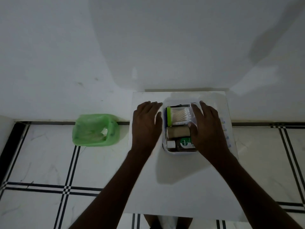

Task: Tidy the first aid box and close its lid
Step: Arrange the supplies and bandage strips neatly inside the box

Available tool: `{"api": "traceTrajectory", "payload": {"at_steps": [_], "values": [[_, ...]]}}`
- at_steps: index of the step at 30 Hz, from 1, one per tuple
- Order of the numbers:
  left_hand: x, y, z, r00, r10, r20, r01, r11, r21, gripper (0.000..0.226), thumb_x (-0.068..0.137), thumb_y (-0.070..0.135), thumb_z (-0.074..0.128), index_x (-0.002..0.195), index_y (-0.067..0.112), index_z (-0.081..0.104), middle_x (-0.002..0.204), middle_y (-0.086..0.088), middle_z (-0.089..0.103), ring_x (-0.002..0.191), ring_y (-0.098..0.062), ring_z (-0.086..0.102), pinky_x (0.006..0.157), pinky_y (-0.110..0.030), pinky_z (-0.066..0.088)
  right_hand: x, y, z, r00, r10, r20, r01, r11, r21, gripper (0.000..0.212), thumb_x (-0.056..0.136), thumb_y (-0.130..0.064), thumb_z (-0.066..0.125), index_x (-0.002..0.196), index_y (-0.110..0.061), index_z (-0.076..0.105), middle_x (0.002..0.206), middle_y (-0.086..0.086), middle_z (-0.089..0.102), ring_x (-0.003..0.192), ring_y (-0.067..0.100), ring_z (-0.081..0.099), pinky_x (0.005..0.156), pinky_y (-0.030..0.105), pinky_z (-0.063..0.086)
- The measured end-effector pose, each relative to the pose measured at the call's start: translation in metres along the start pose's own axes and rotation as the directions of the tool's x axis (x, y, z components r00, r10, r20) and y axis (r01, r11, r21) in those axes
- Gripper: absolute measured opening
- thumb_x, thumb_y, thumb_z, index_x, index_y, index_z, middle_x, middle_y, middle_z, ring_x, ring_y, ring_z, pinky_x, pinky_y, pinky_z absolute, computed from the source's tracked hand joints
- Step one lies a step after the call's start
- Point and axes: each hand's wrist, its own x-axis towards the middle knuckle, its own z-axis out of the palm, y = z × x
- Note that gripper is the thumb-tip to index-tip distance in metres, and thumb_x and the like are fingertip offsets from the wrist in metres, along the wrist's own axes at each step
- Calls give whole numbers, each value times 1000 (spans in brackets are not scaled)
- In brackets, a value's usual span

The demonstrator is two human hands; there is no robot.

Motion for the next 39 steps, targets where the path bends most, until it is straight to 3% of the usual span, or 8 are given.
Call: {"api": "traceTrajectory", "payload": {"at_steps": [7, 17, 21, 24, 28, 33, 36, 39], "values": [[0, -74, 7, 851, -449, 273, 368, 880, 300, 60, 83, 40, 71, 130, 6, 53, 118, -19, 59, 109, -38, 55, 85, -46, 48, 12, -57, 6, 996, -78, -36, 79, 997, 28, 52, 90, -21, 61, 139, -7, 50, 148, 20, 46, 138, 40, 39, 111, 54, 37], [-1, -85, 25, 822, -530, 210, 493, 845, 206, 45, 73, 31, 83, 106, 8, 62, 107, -13, 63, 102, -31, 57, 80, -38, 46, 17, -92, 43, 984, -164, 70, 173, 975, -138, 68, 87, -40, 62, 144, -10, 43, 152, 19, 41, 143, 38, 32, 117, 53, 25], [-3, -85, 17, 738, -627, 249, 664, 742, -97, 24, 72, 25, 82, 87, 12, 69, 88, -7, 74, 84, -27, 70, 72, -31, 53, 11, -93, 40, 986, -159, 48, 163, 981, -104, 61, 88, -34, 60, 142, -9, 46, 151, 19, 43, 143, 38, 33, 116, 53, 27], [-9, -64, -3, 708, -670, 222, 699, 623, -351, 16, 73, 22, 82, 74, 20, 66, 72, -5, 74, 68, -24, 73, 70, -45, 60, 4, -76, 27, 998, -53, -40, 52, 998, -28, 52, 91, -31, 52, 137, -7, 52, 146, 19, 49, 139, 38, 40, 114, 52, 33], [-15, -4, -36, 737, -631, 243, 639, 531, -557, 18, 79, 16, 81, 88, 17, 66, 71, -6, 75, 60, -18, 69, 61, -36, 56, -9, -38, 8, 975, 60, -216, -48, 997, 58, 48, 87, -21, 49, 131, -3, 55, 138, 21, 55, 128, 39, 48, 106, 51, 41], [-30, 47, -22, 793, -508, 336, 609, 669, -427, 34, 77, 18, 82, 106, 21, 64, 69, 0, 76, 63, -13, 72, 62, -33, 57, -26, 6, 6, 921, 277, -274, -270, 961, 65, 42, 88, -11, 54, 129, -6, 54, 127, 17, 60, 118, 36, 53, 96, 46, 44], [-41, 69, -4, 842, -450, 297, 509, 846, -160, 39, 79, 28, 76, 114, 27, 59, 77, 0, 78, 77, -23, 73, 71, -36, 56, -31, 44, 17, 828, 546, -128, -551, 834, -5, 59, 84, -23, 65, 135, -3, 44, 128, 23, 54, 117, 41, 49, 95, 48, 42], [-43, 83, 2, 874, -383, 300, 371, 923, 98, 40, 87, 34, 67, 124, 25, 54, 94, -8, 76, 88, -33, 69, 74, -37, 51, -37, 65, 35, 780, 624, -34, -624, 773, -114, 77, 78, -36, 72, 136, 0, 38, 126, 26, 50, 114, 43, 47, 91, 50, 42]]}}
